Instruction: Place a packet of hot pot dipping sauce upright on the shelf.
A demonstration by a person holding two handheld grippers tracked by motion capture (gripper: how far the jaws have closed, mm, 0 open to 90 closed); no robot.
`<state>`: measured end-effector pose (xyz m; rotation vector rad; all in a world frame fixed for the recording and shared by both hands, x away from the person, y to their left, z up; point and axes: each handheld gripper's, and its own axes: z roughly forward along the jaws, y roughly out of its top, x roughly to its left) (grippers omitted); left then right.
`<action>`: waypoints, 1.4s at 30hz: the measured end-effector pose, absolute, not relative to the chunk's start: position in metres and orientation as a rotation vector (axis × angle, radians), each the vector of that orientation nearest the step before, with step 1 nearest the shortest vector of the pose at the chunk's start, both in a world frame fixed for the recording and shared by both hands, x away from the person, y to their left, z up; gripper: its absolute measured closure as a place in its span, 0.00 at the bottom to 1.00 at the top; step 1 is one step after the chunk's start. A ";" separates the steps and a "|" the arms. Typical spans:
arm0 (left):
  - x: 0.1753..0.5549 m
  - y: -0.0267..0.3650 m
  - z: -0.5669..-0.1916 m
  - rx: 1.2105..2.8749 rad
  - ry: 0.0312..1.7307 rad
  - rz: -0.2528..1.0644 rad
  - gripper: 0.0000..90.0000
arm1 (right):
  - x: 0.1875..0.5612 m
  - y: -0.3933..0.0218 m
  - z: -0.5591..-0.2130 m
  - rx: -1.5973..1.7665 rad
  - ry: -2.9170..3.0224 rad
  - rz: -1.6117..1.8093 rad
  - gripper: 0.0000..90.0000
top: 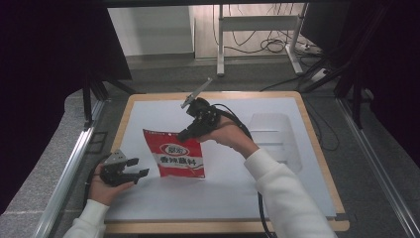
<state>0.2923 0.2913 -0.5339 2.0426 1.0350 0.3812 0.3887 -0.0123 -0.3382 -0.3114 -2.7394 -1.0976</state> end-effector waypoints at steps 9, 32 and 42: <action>0.293 0.291 -0.534 2.040 1.038 0.381 0.38 | 0.399 -0.029 -0.322 -0.373 -2.775 -1.114 0.99; 0.294 0.286 -0.535 2.057 1.018 0.372 0.38 | 0.415 -0.106 -0.294 -0.542 -2.800 -1.185 0.99; 0.294 0.284 -0.536 2.071 1.011 0.366 0.37 | 0.422 -0.139 -0.283 -0.611 -2.795 -1.231 0.99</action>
